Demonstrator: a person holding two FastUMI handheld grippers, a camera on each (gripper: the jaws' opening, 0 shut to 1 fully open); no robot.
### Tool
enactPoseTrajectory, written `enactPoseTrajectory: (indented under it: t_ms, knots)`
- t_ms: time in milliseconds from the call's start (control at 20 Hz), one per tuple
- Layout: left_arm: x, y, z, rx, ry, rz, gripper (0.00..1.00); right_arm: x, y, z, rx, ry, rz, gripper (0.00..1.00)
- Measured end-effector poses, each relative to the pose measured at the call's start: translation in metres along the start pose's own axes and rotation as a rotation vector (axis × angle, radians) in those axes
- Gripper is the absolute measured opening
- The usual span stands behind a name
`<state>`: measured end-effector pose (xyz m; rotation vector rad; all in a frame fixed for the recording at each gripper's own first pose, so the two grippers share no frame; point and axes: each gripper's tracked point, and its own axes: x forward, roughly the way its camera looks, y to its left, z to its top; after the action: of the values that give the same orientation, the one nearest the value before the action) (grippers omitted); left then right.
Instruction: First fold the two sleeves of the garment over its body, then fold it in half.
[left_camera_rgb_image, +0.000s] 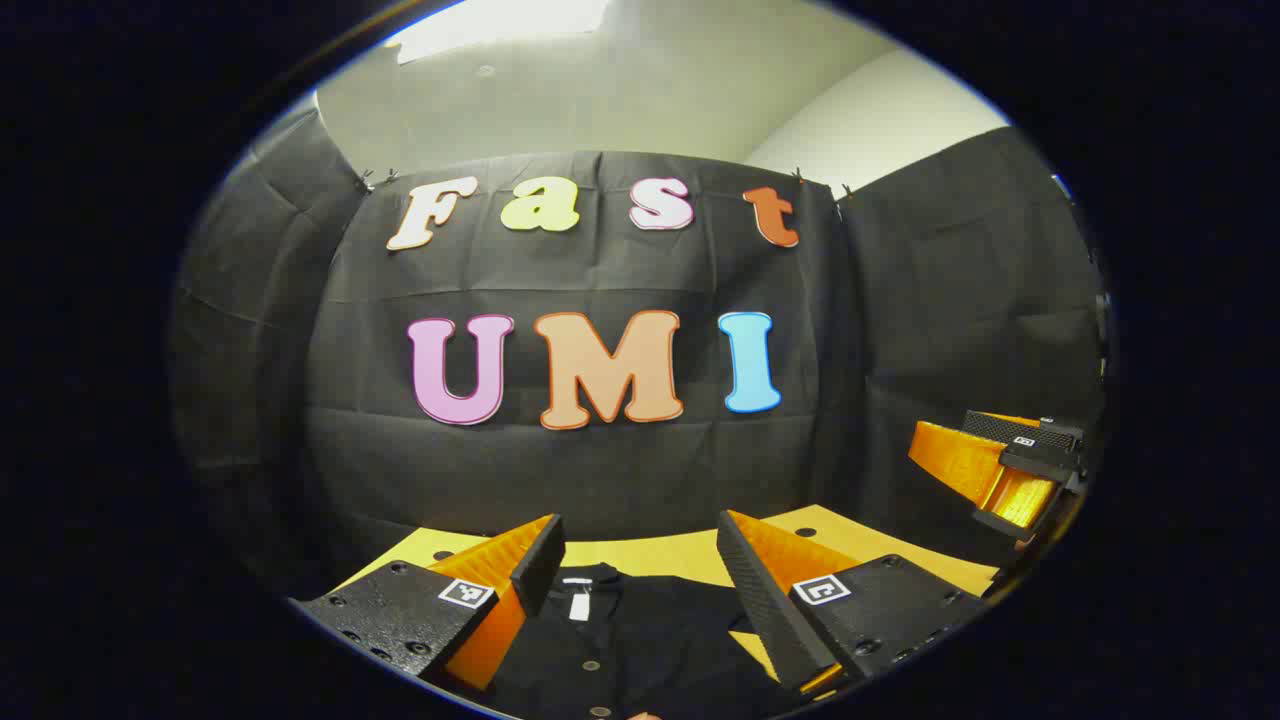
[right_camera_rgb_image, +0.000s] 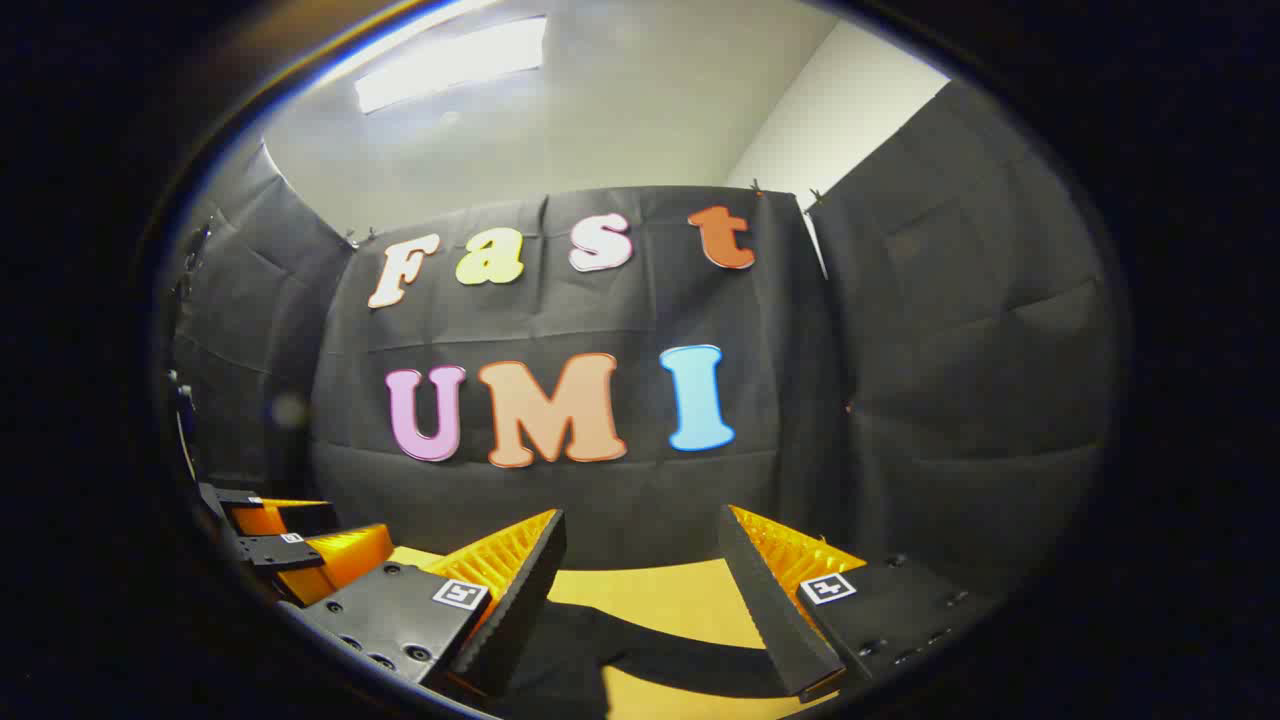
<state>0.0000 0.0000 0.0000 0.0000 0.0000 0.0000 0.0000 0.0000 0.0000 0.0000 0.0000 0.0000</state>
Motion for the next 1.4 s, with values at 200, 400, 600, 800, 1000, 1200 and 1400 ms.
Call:
enactPoseTrajectory:
  t_ms: [200, 400, 600, 800, 1000, 1200, 1400]
  knots:
    - [0.004, 0.047, 0.014, -0.053, -0.031, 0.051, 0.94, 0.024, 0.051, 0.006, -0.011, -0.001, 0.057, 0.99]
    - [0.016, 0.078, 0.040, -0.035, -0.100, 0.093, 0.94, 0.037, 0.064, 0.014, -0.017, 0.004, 0.074, 0.98]
    - [0.020, 0.072, 0.045, -0.050, -0.116, 0.074, 0.94, 0.034, 0.057, 0.021, -0.043, -0.027, 0.048, 0.98]
    - [0.022, 0.059, 0.044, -0.064, -0.118, 0.044, 0.93, 0.029, 0.044, 0.021, -0.036, -0.020, 0.020, 0.98]
    - [0.017, 0.061, 0.043, -0.075, -0.115, 0.046, 0.92, 0.025, 0.041, 0.022, -0.039, -0.019, 0.015, 0.98]
    - [0.013, 0.062, 0.044, -0.070, -0.116, 0.048, 0.94, 0.019, 0.045, 0.025, -0.044, -0.031, 0.023, 0.98]
    - [0.007, 0.063, 0.046, -0.067, -0.119, 0.044, 0.94, 0.013, 0.050, 0.026, -0.052, -0.031, 0.028, 0.99]
